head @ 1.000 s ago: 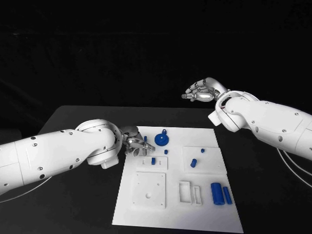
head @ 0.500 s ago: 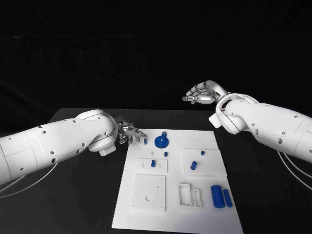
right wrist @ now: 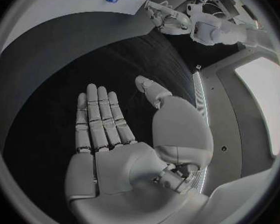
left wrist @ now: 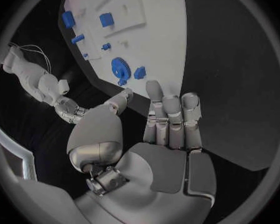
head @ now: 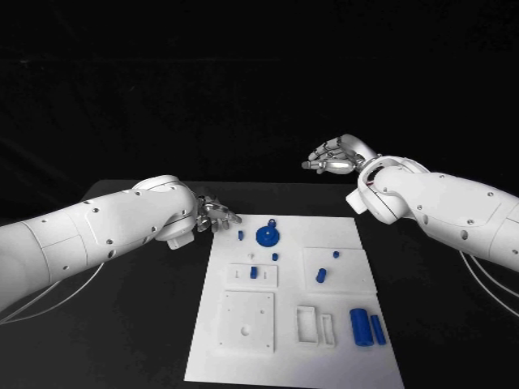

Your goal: Assemble the parts on the task board

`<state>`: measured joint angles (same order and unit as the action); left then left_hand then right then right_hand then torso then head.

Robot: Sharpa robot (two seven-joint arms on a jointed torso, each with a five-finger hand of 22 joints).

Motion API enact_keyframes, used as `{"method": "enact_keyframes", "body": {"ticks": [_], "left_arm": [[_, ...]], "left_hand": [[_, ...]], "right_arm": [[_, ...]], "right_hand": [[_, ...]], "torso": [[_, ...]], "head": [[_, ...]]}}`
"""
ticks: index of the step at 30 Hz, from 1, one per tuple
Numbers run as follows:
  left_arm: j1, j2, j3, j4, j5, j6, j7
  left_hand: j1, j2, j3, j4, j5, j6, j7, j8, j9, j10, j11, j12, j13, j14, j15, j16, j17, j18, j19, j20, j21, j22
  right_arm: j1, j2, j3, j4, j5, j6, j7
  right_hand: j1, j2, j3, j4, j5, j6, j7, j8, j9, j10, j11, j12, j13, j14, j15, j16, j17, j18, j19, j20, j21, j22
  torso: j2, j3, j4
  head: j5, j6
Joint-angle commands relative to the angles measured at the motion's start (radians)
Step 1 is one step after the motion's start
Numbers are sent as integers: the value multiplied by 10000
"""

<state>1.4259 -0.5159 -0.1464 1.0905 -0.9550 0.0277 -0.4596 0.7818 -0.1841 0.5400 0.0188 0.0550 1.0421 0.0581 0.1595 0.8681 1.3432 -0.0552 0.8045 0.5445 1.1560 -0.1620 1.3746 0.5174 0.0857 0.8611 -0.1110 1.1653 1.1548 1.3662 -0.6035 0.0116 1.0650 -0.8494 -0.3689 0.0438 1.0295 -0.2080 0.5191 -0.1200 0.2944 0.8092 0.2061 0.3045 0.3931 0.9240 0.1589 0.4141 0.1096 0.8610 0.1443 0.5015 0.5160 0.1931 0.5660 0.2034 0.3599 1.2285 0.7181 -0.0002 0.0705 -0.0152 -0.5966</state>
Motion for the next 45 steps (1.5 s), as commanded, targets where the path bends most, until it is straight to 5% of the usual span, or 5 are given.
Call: {"method": "enact_keyframes", "body": {"ticks": [1,34,45], "left_arm": [[6,88,9,-69,-30,387,191],[-226,629,1,-892,432,1157,389],[-428,854,-3,-1021,528,1320,425]], "left_hand": [[22,28,-5,64,-20,-117,51,-60,-17,-23,51,-55,-14,-41,47,-40,-14,-92,-78,-1407,-59,-12],[68,185,-124,128,-23,-206,85,-59,-40,-79,86,-55,-5,-104,82,-18,-24,-83,-152,-1372,-36,-26],[123,321,-202,88,-22,-205,90,-37,-43,-94,93,-44,3,-128,89,-1,-25,-78,-186,-1360,-19,-27]], "right_arm": [[-2,10,5,23,-5,116,100],[-2,82,5,63,-3,128,107],[-2,101,5,67,-3,128,109]], "right_hand": [[-94,-5,-33,-12,36,-79,-14,5,-15,70,24,-33,-10,-77,3,-40,-17,-61,-67,19,-46,17],[-101,-9,-36,0,54,-87,-11,6,-21,79,24,-36,-43,-82,5,-33,-31,-57,-68,22,-62,40],[-100,-7,-36,0,56,-87,-11,7,-22,80,24,-36,-50,-83,5,-32,-33,-57,-68,22,-65,45]], "torso": [[9,-2,7],[-15,20,10],[-8,7,-2]], "head": [[-42,-14],[-50,-84],[-54,-73]]}}
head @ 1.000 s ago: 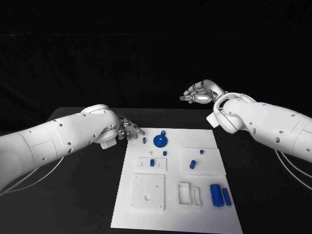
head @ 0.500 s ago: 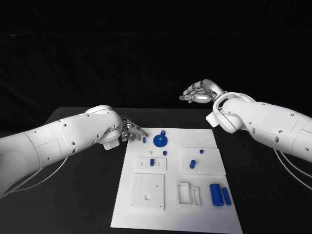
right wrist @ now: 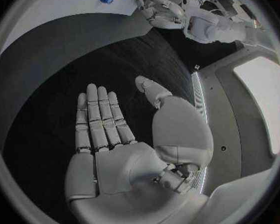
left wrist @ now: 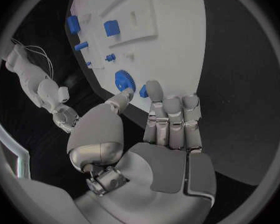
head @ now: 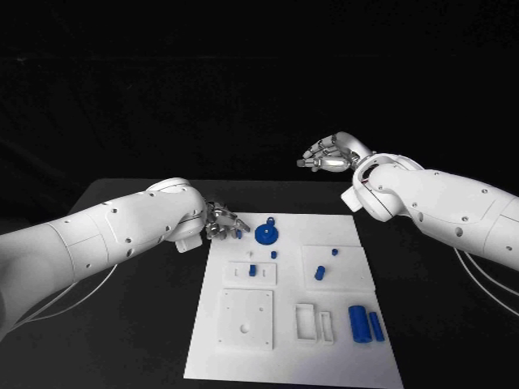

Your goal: Assemble the parts on the task board

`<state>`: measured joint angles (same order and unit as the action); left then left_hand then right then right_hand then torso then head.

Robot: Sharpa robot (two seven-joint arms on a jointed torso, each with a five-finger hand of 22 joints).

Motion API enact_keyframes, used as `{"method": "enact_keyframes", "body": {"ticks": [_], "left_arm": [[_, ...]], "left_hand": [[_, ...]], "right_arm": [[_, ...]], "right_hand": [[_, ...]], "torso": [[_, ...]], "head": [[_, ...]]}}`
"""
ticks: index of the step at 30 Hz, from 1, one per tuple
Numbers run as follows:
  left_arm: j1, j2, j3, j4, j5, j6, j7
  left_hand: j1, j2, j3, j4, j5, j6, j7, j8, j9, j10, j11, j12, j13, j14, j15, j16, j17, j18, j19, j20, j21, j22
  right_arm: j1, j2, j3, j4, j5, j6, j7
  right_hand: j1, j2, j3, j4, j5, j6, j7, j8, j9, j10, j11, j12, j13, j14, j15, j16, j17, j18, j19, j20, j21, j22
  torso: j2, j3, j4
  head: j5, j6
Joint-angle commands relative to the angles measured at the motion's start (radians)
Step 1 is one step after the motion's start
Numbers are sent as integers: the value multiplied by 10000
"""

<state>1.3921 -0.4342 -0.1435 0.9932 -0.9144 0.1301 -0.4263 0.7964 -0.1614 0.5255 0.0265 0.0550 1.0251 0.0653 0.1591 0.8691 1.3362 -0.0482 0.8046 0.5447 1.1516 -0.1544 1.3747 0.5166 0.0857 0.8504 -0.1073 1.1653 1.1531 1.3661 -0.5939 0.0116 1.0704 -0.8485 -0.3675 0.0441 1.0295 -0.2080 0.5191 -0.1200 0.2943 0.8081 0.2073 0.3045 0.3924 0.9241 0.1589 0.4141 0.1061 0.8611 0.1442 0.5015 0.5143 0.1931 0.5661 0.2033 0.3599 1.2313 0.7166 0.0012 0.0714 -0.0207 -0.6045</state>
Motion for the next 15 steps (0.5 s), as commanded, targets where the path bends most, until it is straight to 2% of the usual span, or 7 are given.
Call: {"method": "enact_keyframes", "body": {"ticks": [1,9,15], "left_arm": [[-97,43,-32,-74,123,296,88],[-106,24,-35,-151,124,314,82],[-106,64,-36,-137,125,393,96]], "left_hand": [[-19,110,-72,4,-22,-41,19,-34,-55,-25,24,-43,2,-88,14,1,-17,-78,-83,-1395,-17,-10],[42,280,-185,-66,-21,-74,28,-28,-76,-48,31,-37,7,-114,22,17,-25,-69,-122,-1383,4,-15],[214,584,-284,-259,-16,-64,24,6,-95,-53,26,-22,14,-126,19,45,-33,-58,-152,-1377,38,-24]], "right_arm": [[-2,4,5,13,-12,116,105],[-2,1,5,2,-12,116,103],[-2,12,5,16,-12,125,106]], "right_hand": [[-100,-6,-36,1,57,-76,-22,7,-16,80,24,-36,-16,-85,6,-32,-16,-57,-69,23,-66,17],[-98,-5,-36,1,58,-76,-22,8,-17,81,24,-37,-22,-86,7,-30,-19,-56,-70,23,-69,21],[-96,-3,-36,0,59,-76,-23,9,-17,82,24,-37,-26,-87,7,-30,-21,-56,-70,24,-71,24]], "torso": [[7,-5,-10],[0,-1,6],[1,-9,9]], "head": [[-8,5],[-36,-10],[-28,-6]]}}
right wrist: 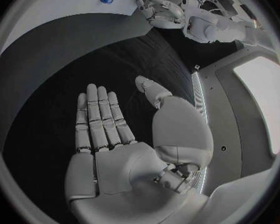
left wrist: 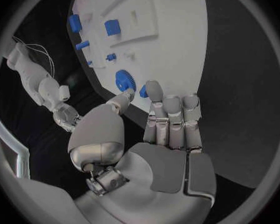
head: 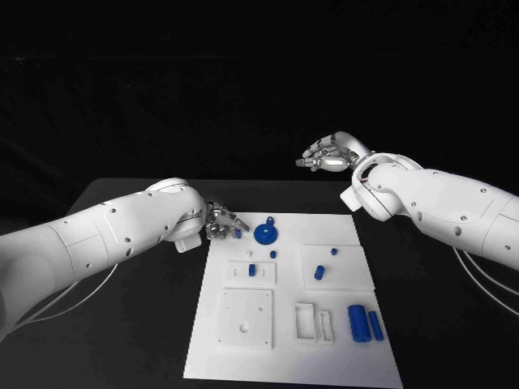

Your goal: Assemble the parts on the task board

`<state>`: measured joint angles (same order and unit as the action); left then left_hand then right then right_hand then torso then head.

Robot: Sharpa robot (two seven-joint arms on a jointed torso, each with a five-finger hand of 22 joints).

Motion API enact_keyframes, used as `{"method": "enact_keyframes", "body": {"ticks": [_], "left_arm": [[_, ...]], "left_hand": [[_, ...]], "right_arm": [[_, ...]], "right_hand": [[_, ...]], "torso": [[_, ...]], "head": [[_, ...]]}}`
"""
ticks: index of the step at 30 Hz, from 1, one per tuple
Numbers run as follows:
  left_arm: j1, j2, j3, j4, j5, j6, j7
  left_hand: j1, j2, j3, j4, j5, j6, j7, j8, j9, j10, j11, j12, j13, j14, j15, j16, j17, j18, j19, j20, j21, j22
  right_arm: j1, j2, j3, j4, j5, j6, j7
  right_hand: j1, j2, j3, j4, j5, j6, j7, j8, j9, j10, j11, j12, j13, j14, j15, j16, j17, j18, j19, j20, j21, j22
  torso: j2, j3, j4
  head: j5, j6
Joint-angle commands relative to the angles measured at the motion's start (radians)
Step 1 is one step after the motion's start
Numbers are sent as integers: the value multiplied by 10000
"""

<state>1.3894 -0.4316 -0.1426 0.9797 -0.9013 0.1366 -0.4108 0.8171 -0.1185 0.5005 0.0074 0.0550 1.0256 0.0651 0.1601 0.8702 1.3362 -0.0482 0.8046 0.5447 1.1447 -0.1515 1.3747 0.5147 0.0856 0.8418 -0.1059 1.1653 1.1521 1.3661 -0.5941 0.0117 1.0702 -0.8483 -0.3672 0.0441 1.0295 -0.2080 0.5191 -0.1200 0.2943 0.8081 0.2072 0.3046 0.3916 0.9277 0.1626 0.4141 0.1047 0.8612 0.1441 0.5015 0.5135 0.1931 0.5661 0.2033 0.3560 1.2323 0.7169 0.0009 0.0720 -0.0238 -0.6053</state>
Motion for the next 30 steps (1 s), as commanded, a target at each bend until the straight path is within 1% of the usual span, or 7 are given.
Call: {"method": "enact_keyframes", "body": {"ticks": [1,11,14,18,21,27,30], "left_arm": [[-80,47,-44,-5,-7,352,-51],[-81,34,-45,-65,-6,421,-73],[-81,35,-45,-69,-6,430,-58],[-81,49,-45,-72,-6,452,-29],[-81,47,-45,-70,-5,467,-13],[-83,17,-45,-68,5,430,-34],[-86,-2,-45,-27,8,373,-54]], "left_hand": [[86,290,-48,-157,-11,-58,25,10,-110,-54,22,-17,15,-59,-11,53,-16,-56,-73,-1389,50,-15],[674,1071,-9,-913,40,24,4,94,-168,-57,10,1,14,-73,-25,98,-42,-66,-121,-1381,120,-41],[769,1253,7,-1105,73,55,5,120,-184,-54,7,4,11,-76,-24,108,-51,-85,-132,-1370,136,-53],[931,1597,106,-1442,293,122,-9,172,-208,-37,0,13,7,-71,-31,130,-63,-109,-142,-1363,164,-72],[933,1725,129,-1582,400,166,-16,204,-221,-22,-4,16,3,-65,-33,143,-69,-124,-143,-1359,182,-84],[899,1868,163,-1753,487,296,-41,281,-232,12,-26,14,-8,-48,-46,163,-80,-140,-145,-1358,204,-104],[916,2013,224,-1957,568,620,-123,465,-193,37,-99,12,-16,-37,-104,188,-83,-151,-156,-1362,224,-120]], "right_arm": [[-2,17,5,23,-14,125,106],[-2,17,5,24,-14,133,101],[-2,16,5,29,-14,135,103],[-2,22,5,23,-14,140,105],[-3,26,5,13,-14,151,103],[-4,28,5,-5,-14,165,103],[-6,30,5,-5,-14,178,102]], "right_hand": [[-96,-3,-35,0,59,-77,-22,9,-9,46,-12,-37,-14,-88,7,-30,-13,-55,-70,24,-33,15],[-95,-2,-36,0,61,-77,-22,10,-10,48,-13,-37,-21,-88,8,-28,-16,-55,-71,25,-37,20],[-94,-1,-36,0,62,-77,-22,11,-11,48,-12,-37,-23,-89,8,-27,-17,-54,-71,25,-38,21],[-93,0,-35,-1,65,-77,-22,11,-11,49,-13,-37,-27,-89,8,-26,-18,-54,-71,25,-40,24],[-92,0,-35,-1,67,-77,-22,12,-12,50,-13,-37,-29,-89,8,-25,-19,-54,-71,25,-41,25],[-92,0,-35,0,71,-77,-22,13,-12,51,-13,-37,-33,-89,8,-24,-20,-53,-70,26,-43,28],[-92,1,-35,1,75,-77,-22,13,-13,51,-13,-37,-36,-90,8,-24,-21,-53,-70,26,-45,30]], "torso": [[-5,-5,-1],[-2,3,-1],[-3,3,-4],[-1,2,-5],[-3,2,-3],[-3,2,-2],[-5,1,-5]], "head": [[4,3],[9,-1],[10,4],[14,-1],[14,0],[23,-13],[26,-14]]}}
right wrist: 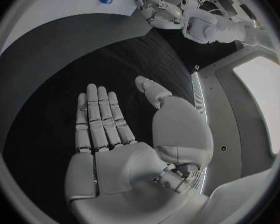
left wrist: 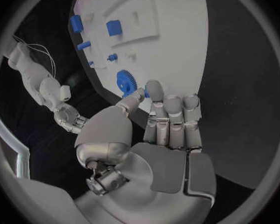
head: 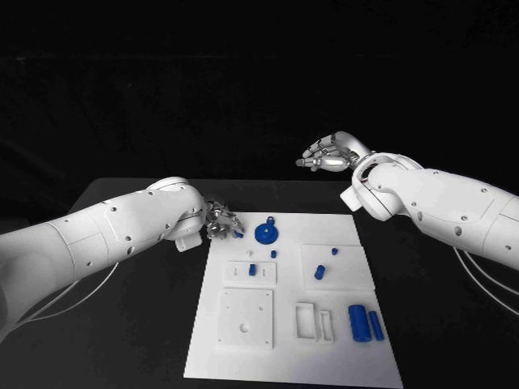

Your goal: Assemble the parts on the task board

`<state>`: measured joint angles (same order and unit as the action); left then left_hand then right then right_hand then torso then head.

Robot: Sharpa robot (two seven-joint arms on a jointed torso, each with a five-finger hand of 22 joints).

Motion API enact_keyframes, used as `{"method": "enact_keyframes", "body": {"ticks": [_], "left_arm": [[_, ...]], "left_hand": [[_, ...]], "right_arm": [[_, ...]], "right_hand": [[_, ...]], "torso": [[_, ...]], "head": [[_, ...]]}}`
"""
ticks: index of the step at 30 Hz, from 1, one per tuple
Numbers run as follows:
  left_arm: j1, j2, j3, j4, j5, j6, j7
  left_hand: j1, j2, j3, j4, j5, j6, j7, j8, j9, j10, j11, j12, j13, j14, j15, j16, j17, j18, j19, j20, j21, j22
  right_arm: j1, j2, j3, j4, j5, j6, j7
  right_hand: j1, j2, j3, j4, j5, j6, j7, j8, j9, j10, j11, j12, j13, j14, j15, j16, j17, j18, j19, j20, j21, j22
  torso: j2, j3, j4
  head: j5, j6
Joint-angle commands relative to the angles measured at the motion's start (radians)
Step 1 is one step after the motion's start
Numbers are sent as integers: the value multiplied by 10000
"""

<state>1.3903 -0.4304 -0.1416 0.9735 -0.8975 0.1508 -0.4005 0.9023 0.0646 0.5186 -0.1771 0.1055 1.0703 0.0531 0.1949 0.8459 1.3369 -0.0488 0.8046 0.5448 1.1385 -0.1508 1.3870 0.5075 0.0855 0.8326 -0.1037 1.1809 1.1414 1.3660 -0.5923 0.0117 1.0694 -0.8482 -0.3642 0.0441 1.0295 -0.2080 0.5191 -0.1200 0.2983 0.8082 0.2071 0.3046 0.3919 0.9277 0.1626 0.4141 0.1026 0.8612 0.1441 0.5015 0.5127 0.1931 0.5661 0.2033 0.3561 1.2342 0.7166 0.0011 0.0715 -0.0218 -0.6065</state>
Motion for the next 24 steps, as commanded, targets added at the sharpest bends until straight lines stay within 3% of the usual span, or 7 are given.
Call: {"method": "enact_keyframes", "body": {"ticks": [1,10,15,19,20,22,24], "left_arm": [[-99,-26,-55,63,-28,174,-171],[-115,-289,-52,473,209,-519,-155],[-113,-587,-50,888,284,-851,-138],[-109,-943,-53,1424,241,-1558,4],[-107,-1099,-54,1703,48,-1943,65],[-102,-1290,-63,2021,-41,-2090,76],[-98,-1536,-71,2452,-55,-2181,39]], "left_hand": [[60,225,63,-181,108,248,-28,161,54,43,-114,13,-19,32,-130,76,-11,-155,-64,-1386,77,-18],[-215,269,196,-544,1102,799,-220,443,24,304,-296,95,-6,244,-289,267,38,-159,77,-1441,207,-90],[-253,266,211,-571,1219,871,-243,483,29,340,-321,100,-7,269,-308,282,42,-157,101,-1448,220,-101],[-377,195,312,-678,1628,1054,-319,591,54,517,-395,135,0,416,-377,376,75,-157,272,-1447,146,-172],[-408,166,343,-711,1811,1113,-343,625,61,583,-421,150,4,472,-399,410,88,-152,335,-1453,142,-182],[-500,48,407,-838,2959,1363,-435,781,131,775,-497,283,67,675,-458,549,147,-132,522,-1475,188,-184],[-561,44,421,-917,3110,1402,-453,808,143,792,-522,313,85,711,-488,558,152,-123,575,-1480,174,-193]], "right_arm": [[-9,13,5,2,-16,150,103],[-34,-4,5,-4,-11,164,107],[-40,-22,5,-19,1,200,107],[-53,-40,4,-46,13,228,107],[-60,-55,4,-51,22,230,105],[-64,-68,4,-64,23,238,102],[-72,-85,4,-70,24,243,100]], "right_hand": [[-93,1,-36,1,36,-78,-21,13,-15,52,-12,-38,-16,-90,9,-24,-14,-53,-70,27,-45,12],[-100,5,-37,9,57,-80,-21,14,-17,52,-11,-39,-27,-93,10,-22,-18,-53,-70,29,-51,18],[-101,5,-37,10,60,-80,-20,14,-17,52,-11,-39,-28,-93,10,-22,-19,-53,-70,29,-52,19],[-102,5,-37,10,66,-81,-20,14,-18,52,-11,-39,-31,-95,11,-22,-20,-52,-71,30,-54,21],[-103,5,-37,11,68,-81,-20,14,-18,52,-11,-39,-32,-95,11,-22,-20,-52,-71,30,-55,21],[-103,4,-38,11,70,-81,-20,14,-19,52,-10,-40,-33,-96,11,-22,-21,-52,-71,30,-56,22],[-104,3,-38,11,73,-82,-20,14,-19,51,-10,-40,-35,-97,11,-22,-22,-52,-72,30,-57,23]], "torso": [[-1,-1,-1],[0,-3,-5],[-3,-2,-2],[-8,2,1],[-10,7,5],[-11,8,9],[-14,8,17]], "head": [[6,-2],[23,13],[21,14],[25,9],[25,4],[28,-11],[29,-13]]}}
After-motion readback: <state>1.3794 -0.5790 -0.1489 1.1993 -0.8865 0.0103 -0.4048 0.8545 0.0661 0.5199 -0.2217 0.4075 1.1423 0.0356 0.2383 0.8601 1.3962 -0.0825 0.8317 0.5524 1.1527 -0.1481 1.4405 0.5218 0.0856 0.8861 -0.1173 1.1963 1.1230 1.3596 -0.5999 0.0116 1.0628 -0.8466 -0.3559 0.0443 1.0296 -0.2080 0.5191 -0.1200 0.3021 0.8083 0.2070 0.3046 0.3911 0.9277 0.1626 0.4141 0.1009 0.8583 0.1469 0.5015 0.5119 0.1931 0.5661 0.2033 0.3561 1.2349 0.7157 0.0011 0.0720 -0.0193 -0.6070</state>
